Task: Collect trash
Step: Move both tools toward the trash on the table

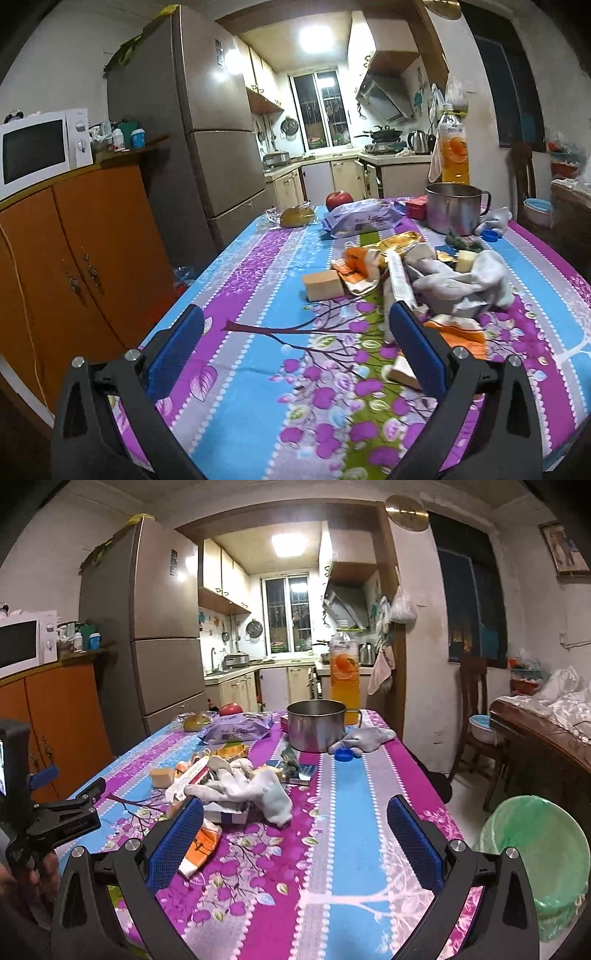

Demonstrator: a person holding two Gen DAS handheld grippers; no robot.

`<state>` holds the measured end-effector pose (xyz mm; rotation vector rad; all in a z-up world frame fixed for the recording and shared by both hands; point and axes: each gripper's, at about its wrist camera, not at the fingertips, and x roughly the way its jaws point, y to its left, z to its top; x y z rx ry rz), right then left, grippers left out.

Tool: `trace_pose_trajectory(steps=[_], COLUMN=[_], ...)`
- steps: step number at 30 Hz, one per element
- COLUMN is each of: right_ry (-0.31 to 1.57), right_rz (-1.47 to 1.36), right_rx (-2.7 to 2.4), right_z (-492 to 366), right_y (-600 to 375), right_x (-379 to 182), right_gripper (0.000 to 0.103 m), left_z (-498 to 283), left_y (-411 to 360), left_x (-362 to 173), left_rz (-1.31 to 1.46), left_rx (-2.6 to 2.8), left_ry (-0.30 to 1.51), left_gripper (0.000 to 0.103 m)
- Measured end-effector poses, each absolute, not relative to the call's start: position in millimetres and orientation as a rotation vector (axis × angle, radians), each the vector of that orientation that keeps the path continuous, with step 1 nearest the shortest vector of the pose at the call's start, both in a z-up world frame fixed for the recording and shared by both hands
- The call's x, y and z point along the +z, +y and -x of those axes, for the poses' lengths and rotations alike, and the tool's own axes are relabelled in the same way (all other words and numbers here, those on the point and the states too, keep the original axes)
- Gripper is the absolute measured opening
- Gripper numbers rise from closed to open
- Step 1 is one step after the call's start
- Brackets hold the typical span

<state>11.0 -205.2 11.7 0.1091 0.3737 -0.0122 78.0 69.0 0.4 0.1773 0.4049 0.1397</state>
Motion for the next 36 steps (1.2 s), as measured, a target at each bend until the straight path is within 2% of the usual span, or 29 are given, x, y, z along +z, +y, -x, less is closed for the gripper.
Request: trace_pose_trajectory(steps=[6,17,36], right_ry=[0.439,0.553,0.612], right_rz=[-0.122,-0.166,-0.16], right_rx=[0.075,0.253,0.317], right_z=[-44.3,-104.2,-112.6], right_y=[-201.5,-175.2,-152.0], right_x=[9.8,-4.6,-35.8], right_gripper=[0.099,0.099,0.098], left_z=[-97.1,-123.1,-124.7], left_y=[82.9,94.0,83.7], left_x=[9.6,6.5,-15.8], left_rz=[-0.16,-0.164,-0.223], left_rx=[0.101,0.138,0.158], left_ry=[0.428,0.472,0.501], left_gripper=[0.091,0.094,0.096])
